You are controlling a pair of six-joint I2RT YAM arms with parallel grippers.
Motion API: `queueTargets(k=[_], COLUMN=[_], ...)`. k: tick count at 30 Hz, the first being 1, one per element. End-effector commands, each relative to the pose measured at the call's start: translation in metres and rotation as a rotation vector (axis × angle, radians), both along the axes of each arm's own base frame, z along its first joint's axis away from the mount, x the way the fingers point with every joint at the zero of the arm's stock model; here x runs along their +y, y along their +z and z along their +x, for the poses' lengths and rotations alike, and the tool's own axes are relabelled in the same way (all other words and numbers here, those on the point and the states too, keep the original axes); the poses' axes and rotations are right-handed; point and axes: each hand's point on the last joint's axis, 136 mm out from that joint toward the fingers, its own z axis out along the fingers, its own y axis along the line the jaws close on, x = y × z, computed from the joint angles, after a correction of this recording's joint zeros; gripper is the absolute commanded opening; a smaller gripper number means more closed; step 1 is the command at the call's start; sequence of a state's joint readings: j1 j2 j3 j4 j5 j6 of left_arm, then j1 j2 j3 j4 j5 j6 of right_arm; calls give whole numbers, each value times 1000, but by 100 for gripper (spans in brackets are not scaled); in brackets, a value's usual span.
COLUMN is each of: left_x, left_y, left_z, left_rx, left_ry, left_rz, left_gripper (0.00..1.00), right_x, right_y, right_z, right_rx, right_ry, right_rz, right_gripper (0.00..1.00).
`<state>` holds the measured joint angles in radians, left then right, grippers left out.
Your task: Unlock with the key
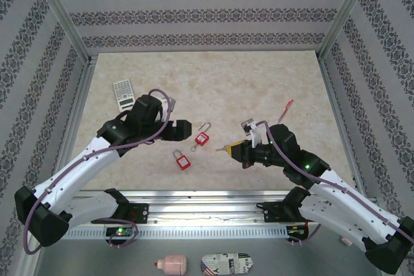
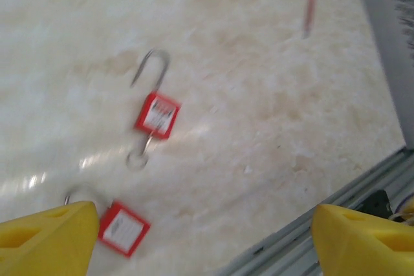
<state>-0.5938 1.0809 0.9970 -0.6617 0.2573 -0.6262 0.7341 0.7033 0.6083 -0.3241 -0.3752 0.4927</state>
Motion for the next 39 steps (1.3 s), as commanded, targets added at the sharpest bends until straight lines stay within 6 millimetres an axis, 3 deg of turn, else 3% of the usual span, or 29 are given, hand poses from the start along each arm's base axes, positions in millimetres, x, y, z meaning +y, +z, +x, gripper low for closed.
queueTargets(k=[1, 6, 10, 25, 34, 39], left_x=[32, 42, 38, -7, -22, -19], left_y=[-52, -76, -95, -140, -168, -177], left_z=[-37, -58, -64, -41, -23, -22], left_rx=[317, 503, 611, 751, 770, 780], left_ry=[227, 276, 323, 467, 488, 500], left_rz=[68, 177, 194, 193, 194, 227], left_gripper=[85, 83, 83, 79, 76, 75], right_x=[0, 9, 12, 20, 24, 25], right_y=[-18, -22, -19, -25, -26, -25], right_z=[3, -3, -8, -22, -27, -27], right_rx=[20, 9, -16, -29, -38, -46], right_ry=[-31, 4, 21, 93, 122, 123], right_rz=[-51, -48, -33, -3, 9, 19], right_gripper=[0, 0, 0, 0, 0, 0])
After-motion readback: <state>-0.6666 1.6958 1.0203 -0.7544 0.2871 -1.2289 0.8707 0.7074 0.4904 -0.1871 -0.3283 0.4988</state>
